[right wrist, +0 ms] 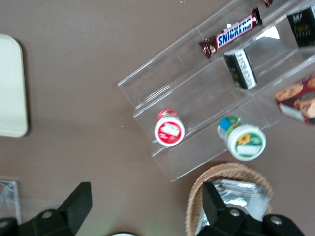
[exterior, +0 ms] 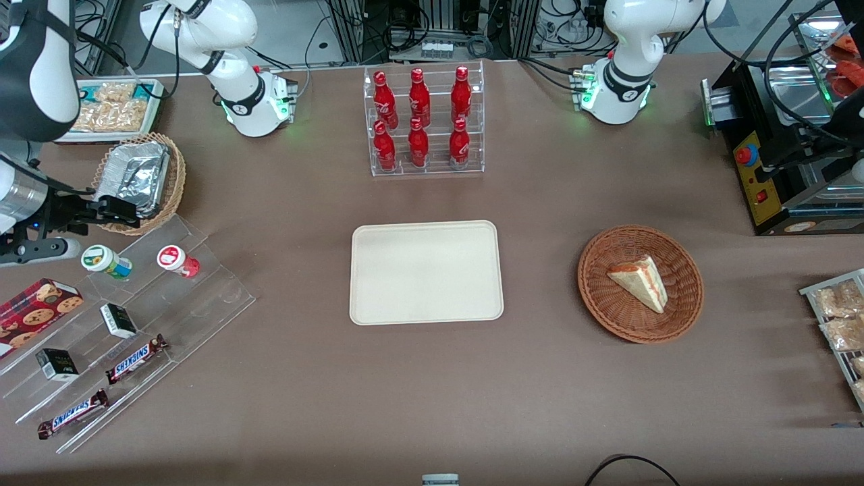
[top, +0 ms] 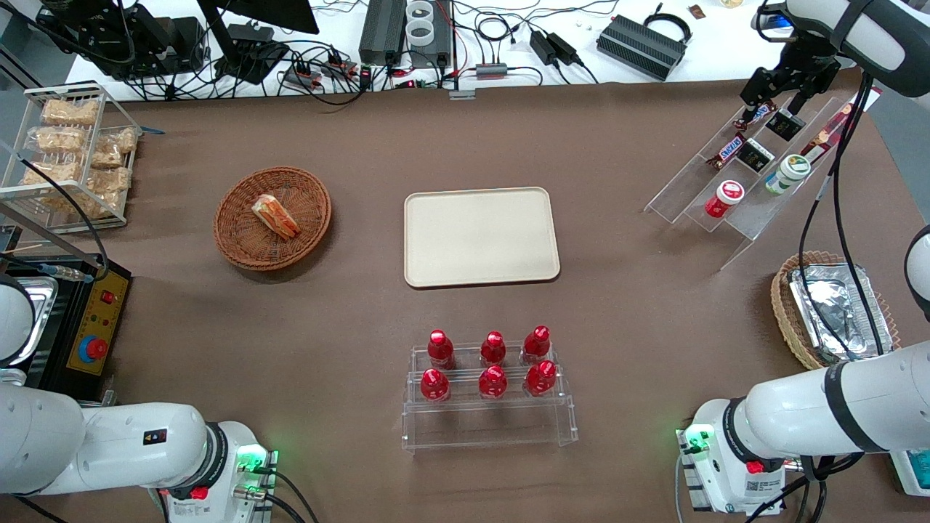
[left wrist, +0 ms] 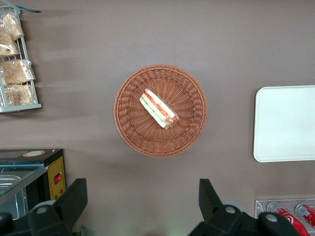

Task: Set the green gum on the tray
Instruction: 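Move the right gripper down over the green sunflower-label gum tub on the stand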

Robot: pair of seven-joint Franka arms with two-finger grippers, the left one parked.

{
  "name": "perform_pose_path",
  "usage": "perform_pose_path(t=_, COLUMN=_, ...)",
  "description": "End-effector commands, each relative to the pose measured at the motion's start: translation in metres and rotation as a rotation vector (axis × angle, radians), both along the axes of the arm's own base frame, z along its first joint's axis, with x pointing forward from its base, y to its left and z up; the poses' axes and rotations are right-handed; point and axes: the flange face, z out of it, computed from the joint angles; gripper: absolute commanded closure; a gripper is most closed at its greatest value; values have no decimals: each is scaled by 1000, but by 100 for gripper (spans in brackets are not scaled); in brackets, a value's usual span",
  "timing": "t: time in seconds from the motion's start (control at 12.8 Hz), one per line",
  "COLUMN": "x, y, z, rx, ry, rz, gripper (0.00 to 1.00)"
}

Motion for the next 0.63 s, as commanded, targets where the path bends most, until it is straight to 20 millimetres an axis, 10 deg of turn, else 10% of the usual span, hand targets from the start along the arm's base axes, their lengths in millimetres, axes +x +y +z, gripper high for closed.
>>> perform_pose_path(t=0.0, x=-2, y=-35, z=-20, rx=9, ry=-34, rz=141, gripper=0)
perform_pose_path(t=0.55, x=8, y=-114, z=-79, rx=39, ry=-94, rz=579, gripper=0)
